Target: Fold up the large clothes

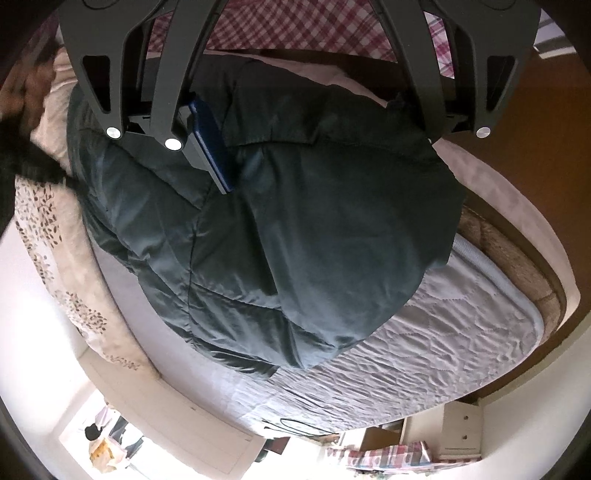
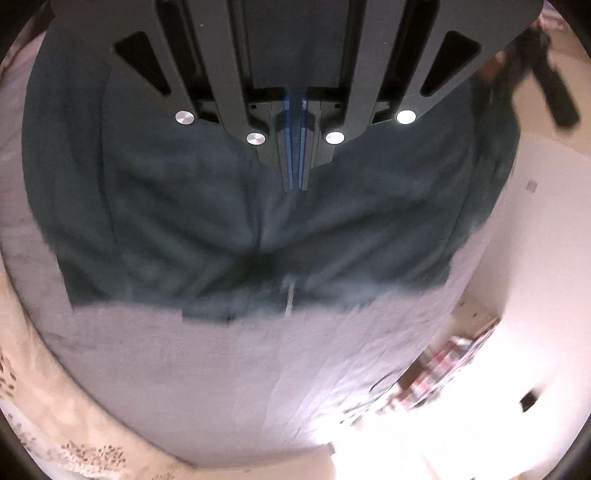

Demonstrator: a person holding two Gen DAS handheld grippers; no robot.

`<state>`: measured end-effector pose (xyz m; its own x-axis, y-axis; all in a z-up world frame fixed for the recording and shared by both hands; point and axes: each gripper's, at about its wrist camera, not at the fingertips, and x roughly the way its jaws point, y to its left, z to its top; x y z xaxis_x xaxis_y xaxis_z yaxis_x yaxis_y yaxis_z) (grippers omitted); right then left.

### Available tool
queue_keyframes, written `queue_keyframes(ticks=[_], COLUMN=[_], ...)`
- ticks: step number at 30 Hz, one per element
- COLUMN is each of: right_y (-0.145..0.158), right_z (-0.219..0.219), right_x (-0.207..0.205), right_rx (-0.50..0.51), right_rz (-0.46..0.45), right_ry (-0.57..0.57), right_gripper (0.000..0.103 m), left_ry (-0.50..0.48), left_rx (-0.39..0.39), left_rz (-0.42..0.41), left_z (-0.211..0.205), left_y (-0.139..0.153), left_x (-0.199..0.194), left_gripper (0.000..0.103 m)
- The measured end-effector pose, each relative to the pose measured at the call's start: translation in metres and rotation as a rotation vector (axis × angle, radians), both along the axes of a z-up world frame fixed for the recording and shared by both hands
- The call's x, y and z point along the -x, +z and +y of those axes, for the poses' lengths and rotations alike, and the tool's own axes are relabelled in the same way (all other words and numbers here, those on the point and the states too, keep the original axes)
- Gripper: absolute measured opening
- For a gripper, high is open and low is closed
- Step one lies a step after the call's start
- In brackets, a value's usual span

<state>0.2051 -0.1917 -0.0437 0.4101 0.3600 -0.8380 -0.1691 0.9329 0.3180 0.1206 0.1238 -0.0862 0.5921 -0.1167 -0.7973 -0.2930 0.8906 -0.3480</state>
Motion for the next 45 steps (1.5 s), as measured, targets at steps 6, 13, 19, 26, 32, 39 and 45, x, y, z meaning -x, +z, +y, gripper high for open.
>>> queue_keyframes(ticks=[6,13,19,26,32,39,45], right_y=[-0.047,-0.069,-0.038,-0.035,-0.084,-0.091,-0.047], right_z=[0.014,0.031,0.013,0.024,0.032,0.029,0.019], right_x=[0.016,0.010,0.028,0.106,0.103,0.106,0.130], right_rx=[0.077,0.143,0.031,0.026,0.068,0.041,0.051], right_rz=[0.084,0.068,0.061,0.085,0.211,0.228,0.068], right_ry=[0.055,0.071,0.019,0.152,0.143,0.138,0.144], right_gripper=[0.004,0.002,0.007,0.007,0.000,0.000,0.000], left_ry=[0.001,0.004,0.027,0.036,0.023,0.045,0.079], left_rx=[0.001,0.012,0.037,0.015,-0.006,0.006,0.061], left_rz=[0.000,0.005,0.030,0.035,0.049,0.042,0.012], left_z=[-0.002,-0.003,0.001,-0.003,-0.008,-0.005,0.004], left_y=[0.003,0.003,0.002,0.003,0.003,0.004,0.006], left_x=[0.002,0.002,0.002,0.003,0.006,0.007,0.010], left_gripper=[0.075,0.079,0.079,0.079,0.079,0.079,0.079])
